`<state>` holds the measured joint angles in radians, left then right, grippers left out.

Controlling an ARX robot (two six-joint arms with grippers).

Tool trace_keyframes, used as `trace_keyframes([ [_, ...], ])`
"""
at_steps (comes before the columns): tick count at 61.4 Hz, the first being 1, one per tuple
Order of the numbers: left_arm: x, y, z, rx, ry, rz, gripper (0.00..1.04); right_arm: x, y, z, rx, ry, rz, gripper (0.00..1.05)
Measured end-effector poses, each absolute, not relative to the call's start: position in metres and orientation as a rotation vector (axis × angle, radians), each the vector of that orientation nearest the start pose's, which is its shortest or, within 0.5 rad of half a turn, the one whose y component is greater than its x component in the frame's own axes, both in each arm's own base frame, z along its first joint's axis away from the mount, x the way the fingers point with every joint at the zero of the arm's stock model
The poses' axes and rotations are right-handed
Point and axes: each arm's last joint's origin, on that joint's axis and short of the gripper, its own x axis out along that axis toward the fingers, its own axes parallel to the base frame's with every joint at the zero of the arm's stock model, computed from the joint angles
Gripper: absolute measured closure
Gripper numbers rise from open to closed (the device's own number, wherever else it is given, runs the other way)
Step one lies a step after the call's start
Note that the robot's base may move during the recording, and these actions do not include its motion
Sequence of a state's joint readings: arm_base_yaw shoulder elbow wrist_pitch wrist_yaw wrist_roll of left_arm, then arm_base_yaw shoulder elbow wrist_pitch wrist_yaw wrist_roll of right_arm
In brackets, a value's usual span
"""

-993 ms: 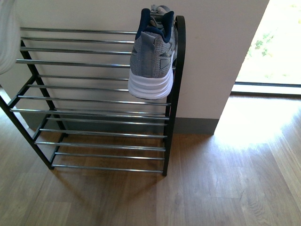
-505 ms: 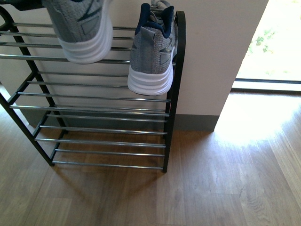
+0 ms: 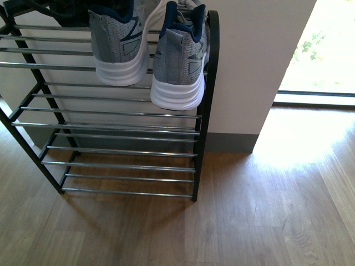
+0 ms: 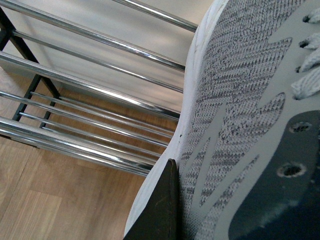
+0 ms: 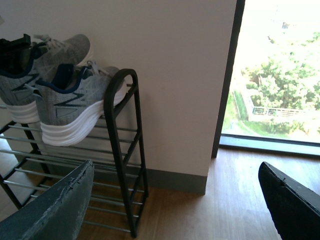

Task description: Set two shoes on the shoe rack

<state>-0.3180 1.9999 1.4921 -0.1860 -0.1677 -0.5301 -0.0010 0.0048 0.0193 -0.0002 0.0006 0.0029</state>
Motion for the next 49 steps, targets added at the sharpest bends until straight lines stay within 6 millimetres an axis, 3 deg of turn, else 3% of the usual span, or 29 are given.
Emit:
trace_keyframes([
  [20, 0.436, -0.152, 0.211, -0.355, 0.731, 0.052, 1.03, 0.097, 0.0, 0.17, 0.003, -0.014, -0.002, 0.09],
  [42, 0.442, -0.154, 0.208, -0.343, 0.744, 0.086, 1.03, 0.097, 0.0, 0.17, 0.003, -0.014, -0.002, 0.09],
  [49, 0.442, -0.155, 0.209, -0.34, 0.739, 0.091, 0.85, 0.097, 0.0, 0.17, 0.003, -0.014, -0.002, 0.09],
])
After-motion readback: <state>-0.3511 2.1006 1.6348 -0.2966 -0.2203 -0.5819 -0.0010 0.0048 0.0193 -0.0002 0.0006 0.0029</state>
